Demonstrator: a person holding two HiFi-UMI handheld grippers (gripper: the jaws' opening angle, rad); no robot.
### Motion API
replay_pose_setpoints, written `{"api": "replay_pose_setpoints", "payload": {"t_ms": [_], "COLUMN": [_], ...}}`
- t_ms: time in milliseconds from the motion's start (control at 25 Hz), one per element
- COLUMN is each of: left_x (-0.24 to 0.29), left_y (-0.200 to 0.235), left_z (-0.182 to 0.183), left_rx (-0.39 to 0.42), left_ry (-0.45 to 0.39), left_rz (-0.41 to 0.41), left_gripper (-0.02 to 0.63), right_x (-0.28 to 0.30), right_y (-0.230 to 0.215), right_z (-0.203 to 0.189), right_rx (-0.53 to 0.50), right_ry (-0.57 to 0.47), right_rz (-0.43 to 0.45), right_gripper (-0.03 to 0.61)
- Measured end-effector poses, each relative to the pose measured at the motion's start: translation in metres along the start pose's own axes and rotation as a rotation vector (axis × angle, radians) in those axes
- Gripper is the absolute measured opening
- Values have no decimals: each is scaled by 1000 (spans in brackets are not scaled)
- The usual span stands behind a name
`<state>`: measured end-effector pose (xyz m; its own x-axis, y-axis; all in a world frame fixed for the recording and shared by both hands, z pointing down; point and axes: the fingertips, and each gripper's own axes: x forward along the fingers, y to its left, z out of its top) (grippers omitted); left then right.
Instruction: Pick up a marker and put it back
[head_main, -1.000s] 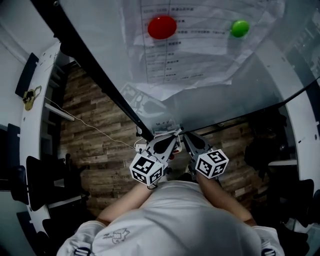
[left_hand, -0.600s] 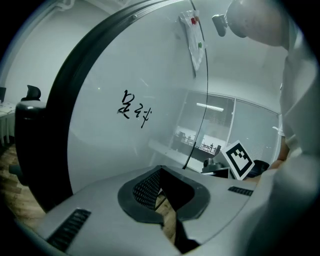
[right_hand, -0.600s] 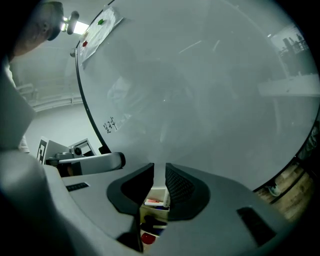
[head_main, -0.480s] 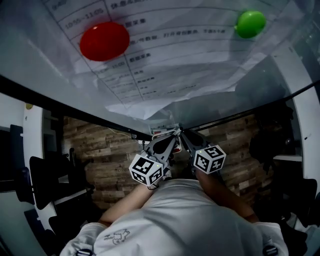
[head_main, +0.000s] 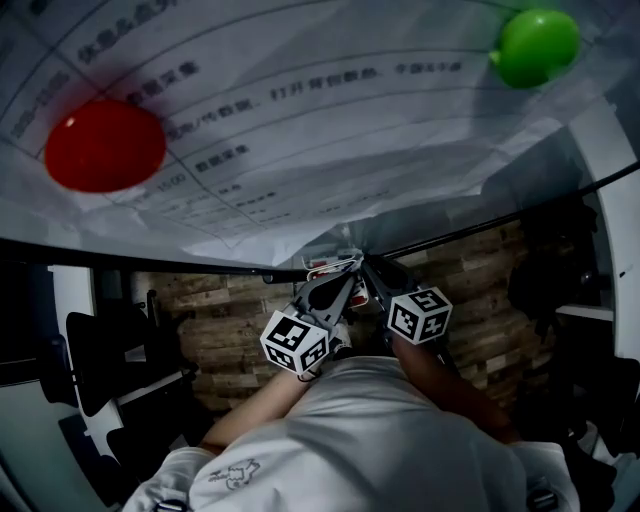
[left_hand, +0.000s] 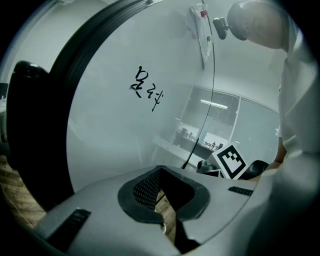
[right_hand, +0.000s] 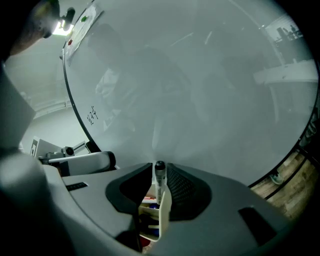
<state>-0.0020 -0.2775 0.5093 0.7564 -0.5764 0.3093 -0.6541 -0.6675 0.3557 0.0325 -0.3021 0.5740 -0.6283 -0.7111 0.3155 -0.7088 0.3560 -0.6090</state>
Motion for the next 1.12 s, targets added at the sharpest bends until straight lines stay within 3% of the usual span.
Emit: {"api": "replay_pose_setpoints", "payload": {"t_ms": [1120], "left_x": [-18], "left_y": [5], "left_z": [-6], "left_rx": [-27], "left_ry": [-6], "left_rz": [30], "left_gripper": [5], "right_x": [0], "right_y": [0], "right_z": [-3], "right_rx": [34], "right_ry": [-35], "right_rz": [-36], "right_gripper": [78]}}
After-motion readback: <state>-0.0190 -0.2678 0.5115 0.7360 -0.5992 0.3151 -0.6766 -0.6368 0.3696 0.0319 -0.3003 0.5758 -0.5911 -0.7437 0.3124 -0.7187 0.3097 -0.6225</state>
